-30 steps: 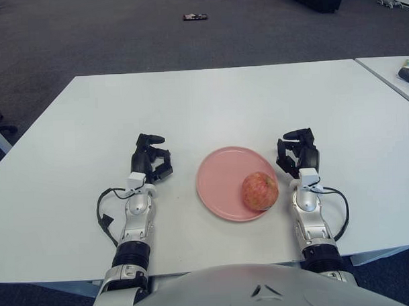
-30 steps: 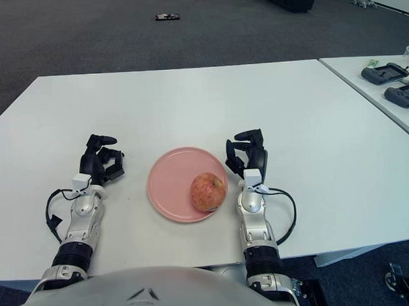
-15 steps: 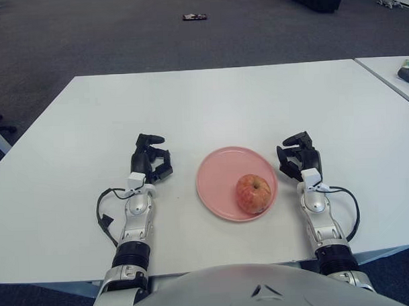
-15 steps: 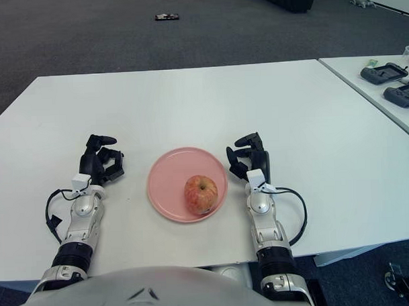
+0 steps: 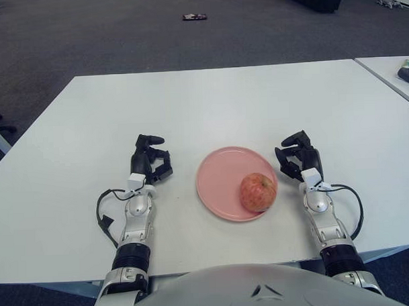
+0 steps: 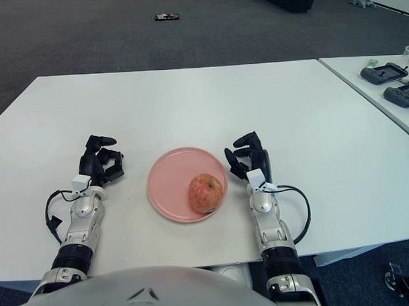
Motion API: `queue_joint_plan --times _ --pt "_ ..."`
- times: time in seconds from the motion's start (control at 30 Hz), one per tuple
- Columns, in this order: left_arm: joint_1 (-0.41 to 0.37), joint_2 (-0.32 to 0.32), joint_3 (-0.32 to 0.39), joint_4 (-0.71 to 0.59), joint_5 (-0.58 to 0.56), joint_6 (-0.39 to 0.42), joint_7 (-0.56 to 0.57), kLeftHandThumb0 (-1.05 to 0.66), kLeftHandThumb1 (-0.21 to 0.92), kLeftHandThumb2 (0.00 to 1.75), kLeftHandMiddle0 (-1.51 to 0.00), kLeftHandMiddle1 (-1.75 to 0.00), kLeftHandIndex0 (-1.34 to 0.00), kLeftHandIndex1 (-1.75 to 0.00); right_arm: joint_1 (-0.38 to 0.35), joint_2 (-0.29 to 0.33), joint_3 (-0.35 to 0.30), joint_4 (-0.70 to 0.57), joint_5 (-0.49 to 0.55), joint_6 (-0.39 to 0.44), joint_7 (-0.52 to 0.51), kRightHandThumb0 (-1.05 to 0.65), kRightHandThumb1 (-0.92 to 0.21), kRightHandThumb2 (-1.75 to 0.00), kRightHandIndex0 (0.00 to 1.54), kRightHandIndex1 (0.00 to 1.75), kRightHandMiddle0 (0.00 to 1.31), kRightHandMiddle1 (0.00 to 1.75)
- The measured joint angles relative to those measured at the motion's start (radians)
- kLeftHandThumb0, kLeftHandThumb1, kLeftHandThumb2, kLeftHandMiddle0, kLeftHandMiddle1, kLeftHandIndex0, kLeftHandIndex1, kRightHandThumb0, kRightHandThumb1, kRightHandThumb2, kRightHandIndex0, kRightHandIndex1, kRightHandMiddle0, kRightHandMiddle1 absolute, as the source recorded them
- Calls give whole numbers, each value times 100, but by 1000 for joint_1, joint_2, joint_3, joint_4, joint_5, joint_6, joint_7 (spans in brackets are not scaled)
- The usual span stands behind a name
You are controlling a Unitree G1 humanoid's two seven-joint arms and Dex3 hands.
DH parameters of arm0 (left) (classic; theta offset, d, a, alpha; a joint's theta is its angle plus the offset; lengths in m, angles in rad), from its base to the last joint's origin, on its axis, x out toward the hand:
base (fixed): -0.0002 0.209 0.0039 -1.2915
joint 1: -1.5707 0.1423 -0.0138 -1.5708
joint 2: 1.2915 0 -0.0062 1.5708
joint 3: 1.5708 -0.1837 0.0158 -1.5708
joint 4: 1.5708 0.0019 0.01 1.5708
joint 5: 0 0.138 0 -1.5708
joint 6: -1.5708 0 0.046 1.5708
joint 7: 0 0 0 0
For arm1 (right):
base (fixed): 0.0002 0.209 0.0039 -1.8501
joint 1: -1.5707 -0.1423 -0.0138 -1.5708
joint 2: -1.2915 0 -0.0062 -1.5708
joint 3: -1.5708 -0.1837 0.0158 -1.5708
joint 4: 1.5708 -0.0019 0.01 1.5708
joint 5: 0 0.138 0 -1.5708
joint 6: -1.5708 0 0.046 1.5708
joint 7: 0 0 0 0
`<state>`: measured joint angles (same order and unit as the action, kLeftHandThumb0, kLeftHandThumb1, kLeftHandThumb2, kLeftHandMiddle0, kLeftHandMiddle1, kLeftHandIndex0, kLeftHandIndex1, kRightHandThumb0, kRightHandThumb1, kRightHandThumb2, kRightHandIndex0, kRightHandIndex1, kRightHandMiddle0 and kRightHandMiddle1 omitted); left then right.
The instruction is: Put the apple into the plate.
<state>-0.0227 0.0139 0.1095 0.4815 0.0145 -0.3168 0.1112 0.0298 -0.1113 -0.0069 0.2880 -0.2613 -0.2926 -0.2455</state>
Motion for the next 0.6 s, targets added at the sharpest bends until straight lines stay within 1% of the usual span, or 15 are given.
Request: queue_joint_plan --times 0.17,0.37,0.6 --pt "8 -2 1 -14 0 18 9 -1 53 101 -53 -157 -27 -175 -2 -1 0 1 4 5 9 -35 -86 -61 57 110 23 175" --pt "18 -4 2 -34 -1 28 10 -1 54 100 -53 -155 -28 -175 -8 -1 -3 8 20 7 26 -36 -84 -64 57 112 24 175" --pt "32 -6 3 -61 -1 48 11 -1 55 98 -53 -153 -28 -175 -21 -5 -11 55 54 -34 42 -36 -82 -67 57 114 25 175"
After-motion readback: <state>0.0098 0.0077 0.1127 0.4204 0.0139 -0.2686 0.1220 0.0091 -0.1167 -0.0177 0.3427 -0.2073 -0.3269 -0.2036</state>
